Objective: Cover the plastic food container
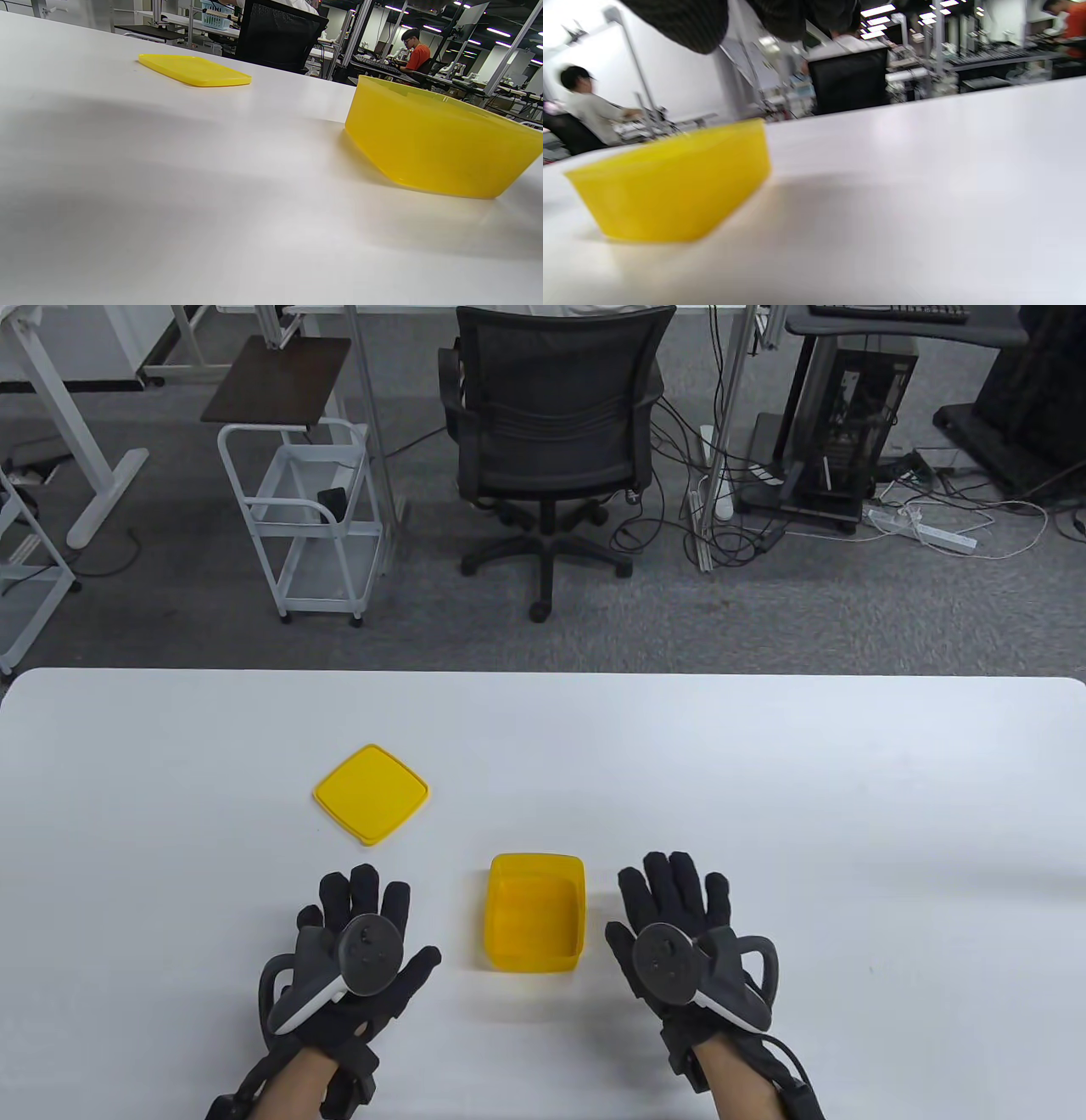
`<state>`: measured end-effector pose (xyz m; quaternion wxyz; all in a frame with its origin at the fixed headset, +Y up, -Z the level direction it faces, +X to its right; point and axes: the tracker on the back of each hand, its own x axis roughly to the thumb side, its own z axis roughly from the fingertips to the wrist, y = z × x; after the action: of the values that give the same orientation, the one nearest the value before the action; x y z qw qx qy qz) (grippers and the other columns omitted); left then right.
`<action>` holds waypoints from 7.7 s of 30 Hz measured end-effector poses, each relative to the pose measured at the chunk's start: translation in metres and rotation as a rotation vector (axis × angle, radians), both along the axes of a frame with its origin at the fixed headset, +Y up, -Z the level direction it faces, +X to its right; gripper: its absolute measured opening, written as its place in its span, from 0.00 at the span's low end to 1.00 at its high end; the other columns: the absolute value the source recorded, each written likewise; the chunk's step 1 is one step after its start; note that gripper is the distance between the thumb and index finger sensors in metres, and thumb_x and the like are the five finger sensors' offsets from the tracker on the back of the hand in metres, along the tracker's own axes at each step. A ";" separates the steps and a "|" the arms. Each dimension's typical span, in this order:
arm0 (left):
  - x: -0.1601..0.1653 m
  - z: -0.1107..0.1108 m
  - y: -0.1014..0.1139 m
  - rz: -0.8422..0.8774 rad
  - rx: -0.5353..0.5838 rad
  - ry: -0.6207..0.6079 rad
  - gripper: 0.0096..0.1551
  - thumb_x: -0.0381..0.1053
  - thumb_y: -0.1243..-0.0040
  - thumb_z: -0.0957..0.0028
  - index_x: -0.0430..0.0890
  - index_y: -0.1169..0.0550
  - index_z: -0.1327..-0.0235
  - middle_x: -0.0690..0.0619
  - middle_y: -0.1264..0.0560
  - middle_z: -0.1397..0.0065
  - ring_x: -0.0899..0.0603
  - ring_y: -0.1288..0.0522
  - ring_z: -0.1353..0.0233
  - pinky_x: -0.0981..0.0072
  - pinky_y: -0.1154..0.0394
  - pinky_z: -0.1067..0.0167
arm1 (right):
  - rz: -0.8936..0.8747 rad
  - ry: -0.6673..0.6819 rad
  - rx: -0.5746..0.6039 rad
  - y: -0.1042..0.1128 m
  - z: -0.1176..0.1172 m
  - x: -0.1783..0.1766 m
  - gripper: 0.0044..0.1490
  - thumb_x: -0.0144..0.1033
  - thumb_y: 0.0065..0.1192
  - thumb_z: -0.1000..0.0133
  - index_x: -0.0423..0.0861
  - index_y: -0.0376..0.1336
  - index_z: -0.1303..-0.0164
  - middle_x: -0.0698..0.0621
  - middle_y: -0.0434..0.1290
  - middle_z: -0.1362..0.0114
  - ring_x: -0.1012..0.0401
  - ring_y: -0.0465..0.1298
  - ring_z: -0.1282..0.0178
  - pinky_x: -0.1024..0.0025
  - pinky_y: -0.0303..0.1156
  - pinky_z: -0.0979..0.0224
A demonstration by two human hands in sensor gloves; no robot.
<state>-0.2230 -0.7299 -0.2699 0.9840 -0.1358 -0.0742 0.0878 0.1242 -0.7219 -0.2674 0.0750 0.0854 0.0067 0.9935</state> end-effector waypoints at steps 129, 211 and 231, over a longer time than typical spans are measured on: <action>-0.001 -0.011 0.000 -0.037 -0.032 -0.111 0.54 0.73 0.64 0.40 0.47 0.64 0.14 0.36 0.75 0.12 0.25 0.80 0.19 0.23 0.73 0.27 | -0.264 -0.297 0.108 -0.008 -0.019 -0.050 0.25 0.46 0.56 0.32 0.35 0.71 0.48 0.43 0.77 0.49 0.51 0.78 0.53 0.57 0.75 0.43; 0.030 -0.019 -0.001 0.115 0.188 -0.041 0.42 0.65 0.59 0.37 0.48 0.46 0.13 0.40 0.55 0.05 0.28 0.60 0.09 0.26 0.59 0.18 | -0.065 -0.077 0.158 -0.007 -0.003 -0.020 0.43 0.58 0.48 0.32 0.42 0.51 0.13 0.35 0.55 0.12 0.36 0.55 0.14 0.35 0.56 0.15; 0.004 -0.042 -0.039 -0.058 -0.061 -0.050 0.51 0.73 0.63 0.39 0.52 0.63 0.14 0.40 0.81 0.14 0.27 0.84 0.21 0.21 0.75 0.29 | 0.028 -0.049 -0.148 -0.043 -0.026 0.006 0.52 0.64 0.41 0.30 0.45 0.32 0.09 0.33 0.31 0.10 0.36 0.27 0.16 0.25 0.31 0.19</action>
<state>-0.2185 -0.7687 -0.3118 0.9794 -0.1698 -0.0922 0.0579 0.1305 -0.7649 -0.2934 0.0672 0.0552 0.0795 0.9930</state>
